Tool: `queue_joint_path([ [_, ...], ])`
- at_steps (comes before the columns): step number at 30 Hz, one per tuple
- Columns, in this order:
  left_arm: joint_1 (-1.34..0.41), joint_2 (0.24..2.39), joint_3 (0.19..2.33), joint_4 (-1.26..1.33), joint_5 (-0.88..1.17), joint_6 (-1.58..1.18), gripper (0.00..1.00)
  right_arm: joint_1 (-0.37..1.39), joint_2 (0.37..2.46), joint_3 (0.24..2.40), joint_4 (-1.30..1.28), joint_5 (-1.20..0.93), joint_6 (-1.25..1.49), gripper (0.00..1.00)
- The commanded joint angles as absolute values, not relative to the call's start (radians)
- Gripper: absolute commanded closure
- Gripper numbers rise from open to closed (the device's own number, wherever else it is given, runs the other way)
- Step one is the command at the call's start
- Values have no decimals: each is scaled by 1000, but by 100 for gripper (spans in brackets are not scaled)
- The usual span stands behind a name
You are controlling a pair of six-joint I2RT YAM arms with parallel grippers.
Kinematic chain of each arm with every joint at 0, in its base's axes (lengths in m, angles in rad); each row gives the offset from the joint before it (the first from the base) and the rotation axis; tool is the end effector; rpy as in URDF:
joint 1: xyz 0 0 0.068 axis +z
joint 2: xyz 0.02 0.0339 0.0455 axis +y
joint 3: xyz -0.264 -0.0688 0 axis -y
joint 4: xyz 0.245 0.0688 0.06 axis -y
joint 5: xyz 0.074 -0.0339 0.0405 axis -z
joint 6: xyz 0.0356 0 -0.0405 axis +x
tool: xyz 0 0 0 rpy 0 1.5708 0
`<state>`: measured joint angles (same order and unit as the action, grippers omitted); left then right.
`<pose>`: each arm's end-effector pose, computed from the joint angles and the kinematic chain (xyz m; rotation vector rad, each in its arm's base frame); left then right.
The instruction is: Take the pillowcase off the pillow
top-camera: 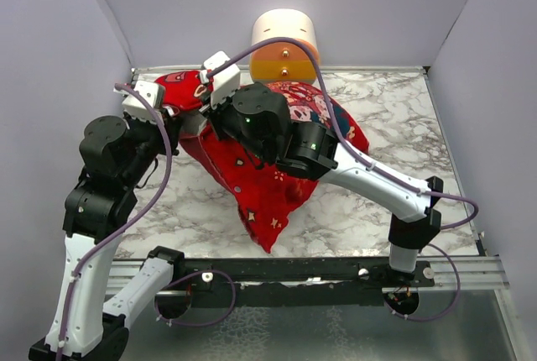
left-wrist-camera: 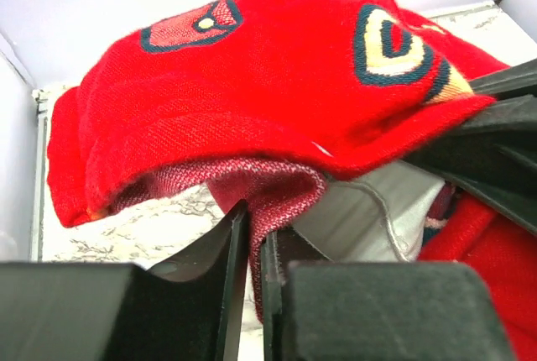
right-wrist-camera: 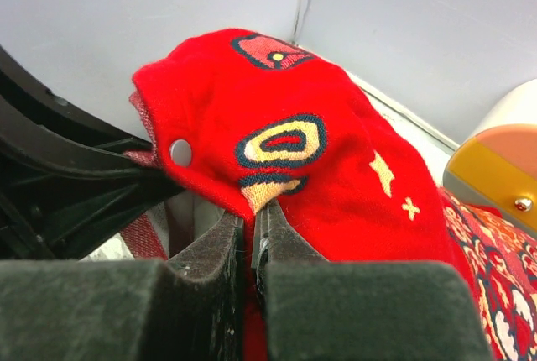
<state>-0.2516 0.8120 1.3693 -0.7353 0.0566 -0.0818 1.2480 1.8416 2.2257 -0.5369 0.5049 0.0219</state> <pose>0.1180 -0.0324 0.4662 0.1904 1.7472 -0.2928 0.1430 0.3731 0.4993 -0.6665 1.5973 0.5089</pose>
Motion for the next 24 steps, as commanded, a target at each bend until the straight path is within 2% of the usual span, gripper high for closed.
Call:
queue_joint_path([
  [1, -241, 770, 1320, -725, -177, -6, 93, 1178, 1751, 2226, -445, 572, 31, 99],
  [6, -241, 753, 1298, -737, -201, 22, 100, 1097, 1716, 2190, -434, 597, 43, 99],
  [17, -241, 696, 1205, -765, -240, 113, 100, 940, 1682, 2195, -398, 697, 32, 99],
  [24, -241, 682, 1239, -740, -136, 168, 100, 927, 1684, 2186, -412, 628, 73, 99],
])
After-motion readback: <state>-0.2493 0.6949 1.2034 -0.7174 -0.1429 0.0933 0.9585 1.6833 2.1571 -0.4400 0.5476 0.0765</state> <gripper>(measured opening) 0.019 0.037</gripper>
